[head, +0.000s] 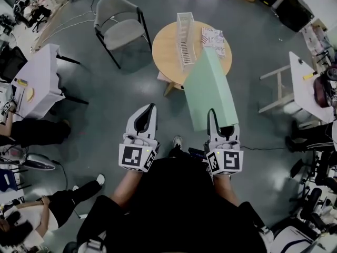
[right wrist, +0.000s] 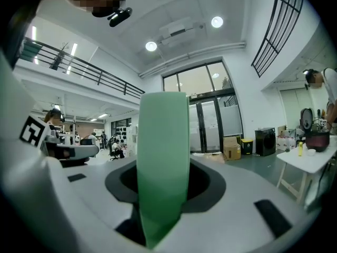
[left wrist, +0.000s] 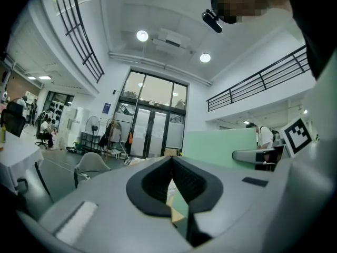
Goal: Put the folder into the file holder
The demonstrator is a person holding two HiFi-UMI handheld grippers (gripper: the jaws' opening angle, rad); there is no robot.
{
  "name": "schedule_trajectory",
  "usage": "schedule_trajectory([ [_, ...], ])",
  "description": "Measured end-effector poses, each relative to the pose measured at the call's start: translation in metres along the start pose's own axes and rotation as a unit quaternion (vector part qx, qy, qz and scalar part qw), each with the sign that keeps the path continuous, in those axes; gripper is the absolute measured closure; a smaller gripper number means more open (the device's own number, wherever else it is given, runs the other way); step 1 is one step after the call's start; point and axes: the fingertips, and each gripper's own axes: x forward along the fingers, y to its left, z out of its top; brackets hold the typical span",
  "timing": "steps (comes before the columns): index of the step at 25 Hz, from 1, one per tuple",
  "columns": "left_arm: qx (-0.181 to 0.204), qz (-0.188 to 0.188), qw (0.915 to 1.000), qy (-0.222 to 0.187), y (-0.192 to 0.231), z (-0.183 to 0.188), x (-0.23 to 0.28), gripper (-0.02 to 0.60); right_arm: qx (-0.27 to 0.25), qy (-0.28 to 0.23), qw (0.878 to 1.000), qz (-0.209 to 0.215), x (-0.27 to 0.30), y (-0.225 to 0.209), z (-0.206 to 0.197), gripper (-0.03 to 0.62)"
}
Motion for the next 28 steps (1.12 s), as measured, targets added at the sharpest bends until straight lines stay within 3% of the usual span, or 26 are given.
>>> schedule_trajectory([
  [10,0.011,0.028,0.9996,-0.002,-0.014,0.003,0.061,0.577,-0.007,-0.008,1.0,0.027,0.055,-0.054,0.005,0.445],
  [28,0.002,0.03,0.9996,-0.004,0.037,-0.003,0.13,0.577,-0.005,-0.012,1.0,0.026,0.141,-0.063,0.006,0.447],
])
